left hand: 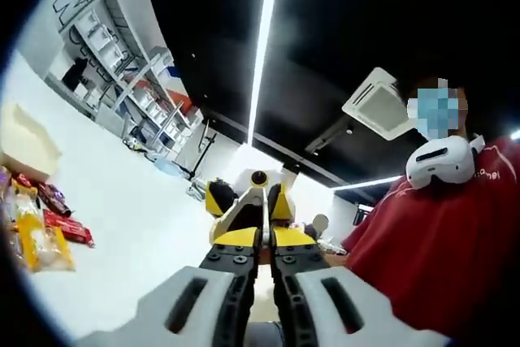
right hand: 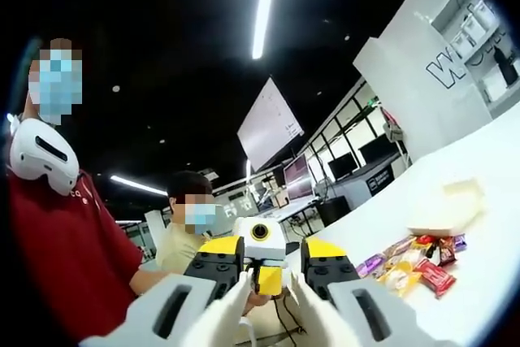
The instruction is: Place the target food into the container with the food tongs after gripping and lifting it, then release it inside without dropping or visibly crushing the food.
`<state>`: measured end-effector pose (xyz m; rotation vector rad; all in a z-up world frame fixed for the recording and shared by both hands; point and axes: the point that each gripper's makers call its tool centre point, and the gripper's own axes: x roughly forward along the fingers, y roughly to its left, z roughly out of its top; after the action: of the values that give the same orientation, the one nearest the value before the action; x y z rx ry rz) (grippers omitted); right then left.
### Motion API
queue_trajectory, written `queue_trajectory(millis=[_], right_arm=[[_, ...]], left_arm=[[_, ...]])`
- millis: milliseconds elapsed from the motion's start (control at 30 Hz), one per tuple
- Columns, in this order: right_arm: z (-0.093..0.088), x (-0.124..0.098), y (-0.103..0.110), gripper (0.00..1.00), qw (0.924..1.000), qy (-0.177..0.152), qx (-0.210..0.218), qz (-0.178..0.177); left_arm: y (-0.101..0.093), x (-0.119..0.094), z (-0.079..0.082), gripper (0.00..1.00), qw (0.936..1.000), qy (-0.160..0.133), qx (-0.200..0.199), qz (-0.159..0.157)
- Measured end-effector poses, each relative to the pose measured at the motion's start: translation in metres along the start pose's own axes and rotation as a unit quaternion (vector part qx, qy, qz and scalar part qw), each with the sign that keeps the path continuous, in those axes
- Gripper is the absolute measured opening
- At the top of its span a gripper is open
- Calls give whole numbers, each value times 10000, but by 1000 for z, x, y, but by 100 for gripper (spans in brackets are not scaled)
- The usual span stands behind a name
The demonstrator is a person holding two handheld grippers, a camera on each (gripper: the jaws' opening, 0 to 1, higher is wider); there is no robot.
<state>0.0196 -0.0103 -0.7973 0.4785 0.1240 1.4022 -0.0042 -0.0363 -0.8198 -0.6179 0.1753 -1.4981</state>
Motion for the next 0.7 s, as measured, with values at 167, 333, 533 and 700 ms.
queue_trajectory(millis=[167, 333, 533, 700], right_arm=[[-2, 1, -1, 24, 10000, 51, -64, -45], [-4, 0, -6, 27, 9999, 84, 59, -118], [5, 0, 0, 33, 9996, -165, 201, 67], [2, 0, -2, 32, 9998, -99, 185, 64]], left_arm=[[0, 2, -1, 1, 10000, 36, -35, -67], [0, 1, -2, 1, 9996, 27, 279, -61], [-1, 0, 6, 1, 9991, -200, 348, -133], [1, 0, 4, 1, 9993, -130, 326, -120]])
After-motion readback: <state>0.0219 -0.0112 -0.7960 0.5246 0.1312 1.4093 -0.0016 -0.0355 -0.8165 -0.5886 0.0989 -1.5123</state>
